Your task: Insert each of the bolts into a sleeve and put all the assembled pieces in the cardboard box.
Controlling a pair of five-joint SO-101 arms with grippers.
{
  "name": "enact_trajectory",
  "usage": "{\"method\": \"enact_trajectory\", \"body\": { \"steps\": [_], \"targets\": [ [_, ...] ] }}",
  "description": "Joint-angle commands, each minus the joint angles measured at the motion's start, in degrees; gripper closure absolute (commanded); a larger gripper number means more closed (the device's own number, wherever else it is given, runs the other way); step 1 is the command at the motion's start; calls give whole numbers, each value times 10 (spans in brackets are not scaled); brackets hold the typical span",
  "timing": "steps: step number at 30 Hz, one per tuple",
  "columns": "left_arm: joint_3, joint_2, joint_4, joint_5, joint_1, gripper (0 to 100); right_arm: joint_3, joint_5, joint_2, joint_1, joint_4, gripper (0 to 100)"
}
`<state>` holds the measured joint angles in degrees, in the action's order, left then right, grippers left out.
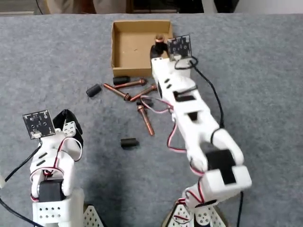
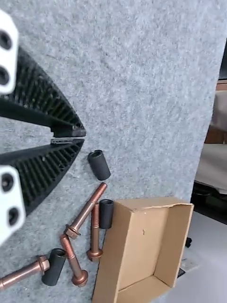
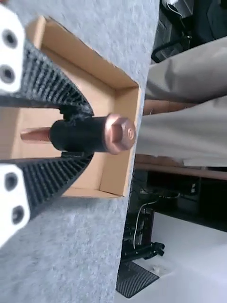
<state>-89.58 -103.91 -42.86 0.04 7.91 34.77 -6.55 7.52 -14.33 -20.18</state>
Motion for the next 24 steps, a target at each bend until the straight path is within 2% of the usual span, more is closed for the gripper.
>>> {"method": "enact_trajectory", "body": {
  "steps": [1,9,15,21,24],
  "targets": [
    [3,-4,11,5,0,980,-96,3,43,17,-17,993],
    [3,-4,11,5,0,980,-242,4,203,24,-16,992],
    [3,-4,11,5,0,980,-302,4,264,24,-16,990],
    [3,-4,11,5,0,980,-327,1,269,24,52,840],
    [8,-4,11,5,1,980,-337,1,269,24,74,832]
  ]
}}
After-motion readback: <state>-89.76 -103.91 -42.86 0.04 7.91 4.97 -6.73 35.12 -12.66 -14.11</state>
